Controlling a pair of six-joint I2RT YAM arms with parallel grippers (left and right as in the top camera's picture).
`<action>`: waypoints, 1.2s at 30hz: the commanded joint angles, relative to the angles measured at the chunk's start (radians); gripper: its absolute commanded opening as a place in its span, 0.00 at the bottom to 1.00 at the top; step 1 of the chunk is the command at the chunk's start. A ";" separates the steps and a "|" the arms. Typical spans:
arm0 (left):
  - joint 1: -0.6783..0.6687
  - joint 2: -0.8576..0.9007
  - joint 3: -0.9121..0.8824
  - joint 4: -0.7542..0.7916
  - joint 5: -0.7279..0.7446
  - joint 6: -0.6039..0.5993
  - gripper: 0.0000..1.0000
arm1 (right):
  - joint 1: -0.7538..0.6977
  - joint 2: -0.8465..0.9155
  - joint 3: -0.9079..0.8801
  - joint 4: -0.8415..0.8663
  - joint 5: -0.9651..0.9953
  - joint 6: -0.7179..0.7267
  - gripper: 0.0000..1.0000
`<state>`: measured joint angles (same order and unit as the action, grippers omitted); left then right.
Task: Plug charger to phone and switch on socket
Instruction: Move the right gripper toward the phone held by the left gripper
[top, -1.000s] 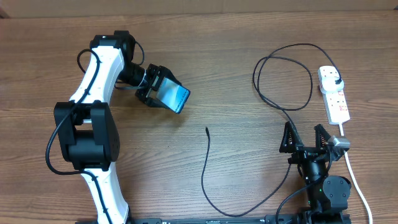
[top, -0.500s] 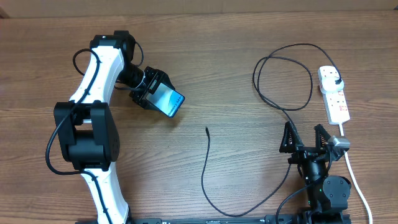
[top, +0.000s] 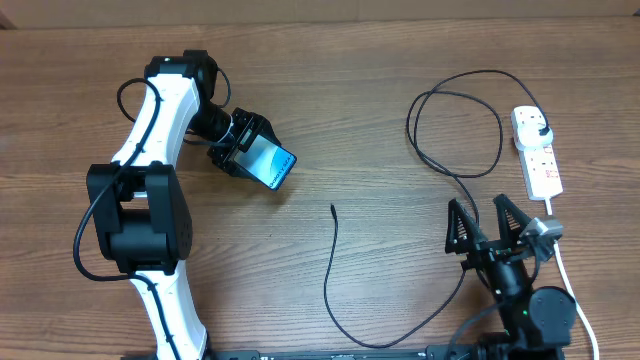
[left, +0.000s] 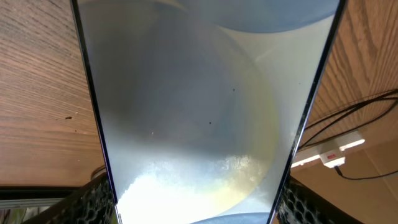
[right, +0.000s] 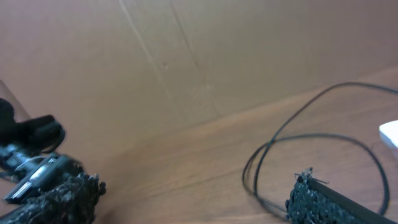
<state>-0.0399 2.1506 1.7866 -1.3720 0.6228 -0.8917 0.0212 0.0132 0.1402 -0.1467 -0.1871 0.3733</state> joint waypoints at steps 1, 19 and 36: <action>-0.008 -0.045 0.028 -0.010 0.013 -0.014 0.04 | 0.004 0.019 0.154 -0.068 -0.008 0.020 1.00; -0.008 -0.045 0.028 -0.011 0.017 -0.033 0.04 | 0.004 0.932 0.741 -0.492 -0.266 0.021 1.00; -0.111 -0.045 0.028 0.047 -0.024 -0.290 0.04 | 0.084 1.539 0.759 -0.129 -0.850 0.279 1.00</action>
<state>-0.1158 2.1506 1.7874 -1.3346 0.6075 -1.0767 0.0761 1.5387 0.8791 -0.2817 -1.0813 0.5503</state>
